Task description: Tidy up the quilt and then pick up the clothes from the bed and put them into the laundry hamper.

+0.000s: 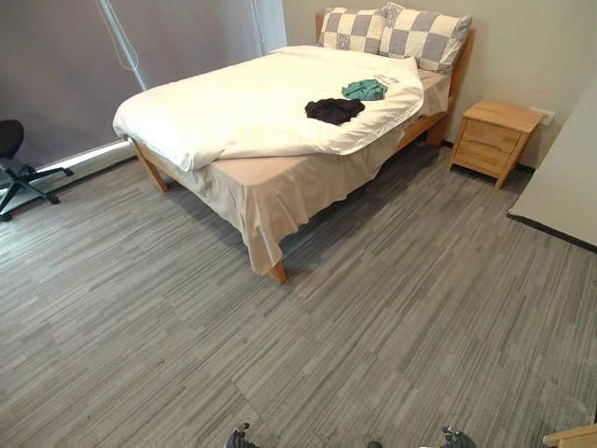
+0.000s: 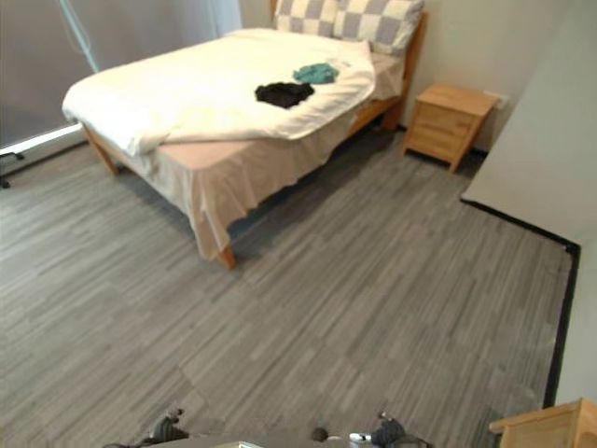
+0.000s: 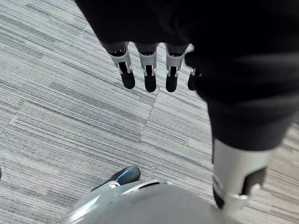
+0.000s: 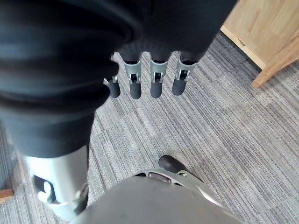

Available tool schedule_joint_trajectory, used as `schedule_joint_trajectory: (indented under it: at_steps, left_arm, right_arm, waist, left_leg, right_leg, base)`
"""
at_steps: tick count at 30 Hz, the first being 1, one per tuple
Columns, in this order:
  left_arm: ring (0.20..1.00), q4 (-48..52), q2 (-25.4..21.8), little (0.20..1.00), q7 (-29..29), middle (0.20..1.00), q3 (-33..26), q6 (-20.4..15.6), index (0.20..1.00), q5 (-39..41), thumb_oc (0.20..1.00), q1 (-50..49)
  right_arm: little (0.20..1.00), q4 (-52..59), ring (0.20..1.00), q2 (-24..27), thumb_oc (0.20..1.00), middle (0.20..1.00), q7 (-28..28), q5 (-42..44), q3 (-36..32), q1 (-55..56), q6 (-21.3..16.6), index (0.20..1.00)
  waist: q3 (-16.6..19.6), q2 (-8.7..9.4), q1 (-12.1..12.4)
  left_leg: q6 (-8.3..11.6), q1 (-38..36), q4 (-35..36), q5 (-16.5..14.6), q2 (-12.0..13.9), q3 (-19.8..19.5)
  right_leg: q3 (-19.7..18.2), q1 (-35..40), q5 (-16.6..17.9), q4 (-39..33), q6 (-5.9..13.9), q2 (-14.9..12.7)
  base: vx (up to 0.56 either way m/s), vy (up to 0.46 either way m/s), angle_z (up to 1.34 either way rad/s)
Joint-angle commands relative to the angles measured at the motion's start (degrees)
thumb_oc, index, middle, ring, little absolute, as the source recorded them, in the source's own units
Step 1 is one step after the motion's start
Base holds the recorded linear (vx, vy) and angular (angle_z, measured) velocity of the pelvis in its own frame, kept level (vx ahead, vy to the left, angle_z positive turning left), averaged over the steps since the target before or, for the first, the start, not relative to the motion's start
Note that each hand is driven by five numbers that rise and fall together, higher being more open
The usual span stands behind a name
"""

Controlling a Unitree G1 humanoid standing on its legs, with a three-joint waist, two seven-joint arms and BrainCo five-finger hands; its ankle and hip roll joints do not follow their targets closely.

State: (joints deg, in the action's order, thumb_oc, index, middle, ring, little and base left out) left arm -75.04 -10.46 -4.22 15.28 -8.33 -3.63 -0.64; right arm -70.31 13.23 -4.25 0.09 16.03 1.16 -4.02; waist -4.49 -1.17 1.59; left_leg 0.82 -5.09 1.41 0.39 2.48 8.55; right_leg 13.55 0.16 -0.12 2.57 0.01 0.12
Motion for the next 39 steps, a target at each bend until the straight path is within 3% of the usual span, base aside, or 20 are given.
schedule_joint_trajectory:
  at_steps: [1,9,18,20,22,23,24,26,27,28,30,31,32,34,35,37,39]
  left_arm:
    - [1.0,-1.75,-0.38,1.0,-0.8,1.0,-0.32,-0.7,1.0,-3.18,1.0,2.22]
    - [1.0,-1.4,-0.42,1.0,-0.58,1.0,-0.69,-0.64,1.0,-2.45,1.0,2.28]
    - [1.0,-2.59,-0.79,1.0,0.46,1.0,-3.41,0.26,1.0,1.81,1.0,3.26]
    - [1.0,-2.69,-3.09,1.0,0.53,1.0,-4.14,0.51,1.0,1.77,1.0,3.93]
    - [1.0,-2.9,-4.18,1.0,0.25,1.0,-4.88,0.68,1.0,2.19,1.0,4.37]
    - [1.0,-2.91,-4.18,1.0,0.25,1.0,-4.89,0.68,1.0,2.19,1.0,4.38]
    - [1.0,-2.93,-4.41,1.0,0.14,1.0,-5.01,0.79,1.0,2.46,1.0,4.62]
    - [1.0,-2.75,-5.2,1.0,-0.17,1.0,-4.83,0.96,1.0,2.44,1.0,5.2]
    - [1.0,-2.78,-5.56,1.0,-0.51,1.0,-4.13,0.9,1.0,1.85,1.0,5.89]
    - [1.0,-2.85,-6.08,1.0,-0.85,1.0,-2.54,0.58,1.0,0.52,1.0,6.79]
    - [1.0,-3.22,-6.26,1.0,-0.95,1.0,-1.68,0.43,1.0,-0.72,1.0,7.77]
    - [1.0,-3.24,-6.24,1.0,-0.95,1.0,-1.69,0.42,1.0,-0.73,1.0,7.78]
    - [1.0,-3.8,-6.35,1.0,-1.13,1.0,-1.34,0.28,1.0,-2.23,1.0,8.36]
    - [1.0,-5.59,-5.9,1.0,-1.26,1.0,-0.73,0.8,1.0,-4.8,1.0,7.4]
    - [1.0,-5.8,-5.76,1.0,-1.04,1.0,-0.5,1.0,1.0,-5.43,1.0,6.98]
    - [1.0,-6.04,-5.2,1.0,-1.93,1.0,-1.38,1.17,1.0,-4.73,1.0,5.88]
    - [1.0,-5.12,-6.08,1.0,-2.61,1.0,-1.95,1.47,1.0,-2.85,1.0,6.52]
  right_arm:
    - [1.0,-2.05,1.0,-2.09,1.0,1.0,-0.37,-1.23,2.02,-1.97,-0.32,1.0]
    - [1.0,-2.29,1.0,-1.64,1.0,1.0,-0.47,-1.99,1.65,-1.99,0.28,1.0]
    - [1.0,-1.05,1.0,-2.47,1.0,1.0,0.21,-3.64,3.14,-3.46,1.14,1.0]
    - [1.0,0.67,1.0,-3.71,1.0,1.0,1.09,-3.61,3.91,-4.28,1.11,1.0]
    - [1.0,1.75,1.0,-4.16,1.0,1.0,1.42,-3.7,4.23,-4.53,1.05,1.0]
    - [1.0,1.76,1.0,-4.16,1.0,1.0,1.43,-3.7,4.24,-4.54,1.06,1.0]
    - [1.0,2.68,1.0,-3.99,1.0,1.0,1.43,-3.6,4.15,-4.75,1.12,1.0]
    - [1.0,5.76,1.0,-4.38,1.0,1.0,1.31,-2.81,3.9,-4.52,1.05,1.0]
    - [1.0,6.93,1.0,-4.62,1.0,1.0,0.95,-2.4,4.16,-4.15,0.83,1.0]
    - [1.0,8.66,1.0,-5.0,1.0,1.0,0.72,-1.75,5.06,-4.01,1.06,1.0]
    - [1.0,9.28,1.0,-5.5,1.0,1.0,0.56,-1.06,5.68,-4.55,1.44,1.0]
    - [1.0,9.27,1.0,-5.49,1.0,1.0,0.56,-1.05,5.69,-4.56,1.45,1.0]
    - [1.0,10.33,1.0,-6.04,1.0,1.0,0.36,-0.85,5.66,-5.48,2.12,1.0]
    - [1.0,10.04,1.0,-6.8,1.0,1.0,1.05,-0.6,6.5,-6.81,3.14,1.0]
    - [1.0,10.62,1.0,-6.63,1.0,1.0,1.61,-0.21,6.88,-7.1,3.28,1.0]
    - [1.0,9.43,1.0,-6.94,1.0,1.0,1.51,-0.13,8.23,-7.98,3.06,1.0]
    - [1.0,10.51,1.0,-6.63,1.0,1.0,1.05,0.52,9.58,-9.89,2.94,1.0]
  waist:
    - [-0.77,2.38,-1.1]
    - [-1.88,2.5,-1.15]
    - [-3.23,4.58,-0.29]
    - [-4.63,5.9,0.39]
    - [-6.01,5.7,0.09]
    - [-5.96,5.78,0.1]
    - [-6.75,5.48,-0.15]
    - [-8.04,5.09,-0.86]
    - [-8.29,5.32,-1.31]
    - [-8.93,6.16,-2.35]
    - [-8.82,6.79,-3.38]
    - [-8.91,6.53,-3.44]
    - [-8.39,6.14,-4.29]
    - [-6.22,5.99,-5.35]
    - [-5.63,4.92,-5.86]
    - [-5.34,3.95,-4.88]
    - [-6.42,5.55,-3.26]
  left_leg:
    - [1.92,-1.02,3.59,-1.5,-1.54,-2.06]
    - [1.42,-1.38,3.59,-1.94,-1.67,-1.99]
    - [0.41,-0.28,3.59,-2.31,-2.33,-2.1]
    - [-0.15,0.12,3.1,-2.69,-1.89,-1.94]
    - [-0.64,-0.57,2.64,-3.49,-1.2,-2.14]
    - [-0.68,-0.48,2.61,-3.5,-1.31,-2.12]
    - [-0.95,-1.15,2.18,-4.01,-0.94,-2.25]
    - [-0.75,-3.46,2.26,-5.09,0.33,-3.19]
    - [-0.34,-4.51,2.84,-5.68,0.54,-3.64]
    - [0.87,-6.63,3.39,-7.43,0.72,-5.41]
    - [2.55,-8.45,3.59,-9.3,1.22,-6.37]
    - [2.64,-8.63,3.59,-9.46,1.55,-6.4]
    - [4.33,-11.07,3.59,-11.96,3.8,-6.55]
    - [5.25,-15.69,3.59,-14.52,4.81,-7.33]
    - [6.3,-16.53,0.84,-13.34,6.43,-7.46]
    - [7.98,-10.6,-11.16,-4.22,7.88,-7.36]
    - [7.75,0.27,-30.83,3.87,6.5,-9.73]
  right_leg:
    - [-1.34,6.91,-1.84,-7.57,6.82,-5.68]
    - [-1.72,6.84,-1.67,-7.57,7.0,-5.87]
    - [-1.6,6.48,-1.52,-7.57,7.3,-6.02]
    - [-0.63,2.17,-2.51,2.04,8.34,-5.68]
    - [0.31,-2.96,-1.66,13.24,11.36,-6.54]
    - [0.24,-3.21,-1.83,13.6,11.4,-6.68]
    - [0.81,-5.36,-0.26,18.52,12.55,-7.31]
    - [1.31,-9.75,1.41,26.0,12.76,-8.02]
    - [1.62,-11.0,1.34,24.37,12.05,-8.28]
    - [1.9,-11.16,0.91,14.32,10.57,-9.01]
    - [1.29,-12.07,3.44,0.99,10.79,-10.6]
    - [1.52,-11.59,3.65,0.43,10.77,-10.26]
    - [1.38,-13.79,6.76,-5.37,12.12,-12.38]
    - [1.1,-13.6,8.41,-5.0,11.93,-12.31]
    - [0.59,-12.99,7.76,-4.14,11.1,-10.76]
    - [1.47,-9.17,7.03,-5.63,8.92,-8.24]
    - [2.71,-4.75,5.49,-7.56,5.82,-7.34]
  base:
    - [0.03,0.022,0.02]
    - [0.03,0.017,-0.02]
    - [0.09,0.058,-0.03]
    - [0.05,0.03,-0.03]
    - [0.05,0.066,-0.06]
    - [0.08,0.075,0.02]
    - [0.15,0.055,0.1]
    - [0.29,0.034,0.23]
    - [0.54,-0.127,0.27]
    - [0.62,-0.212,0.28]
    - [0.5,-0.202,0.45]
    - [0.55,-0.223,1.01]
    - [0.82,-0.277,1.0]
    - [0.99,-0.298,0.59]
    - [0.71,-0.222,0.5]
    - [0.53,-0.254,0.55]
    - [0.38,-0.349,0.17]
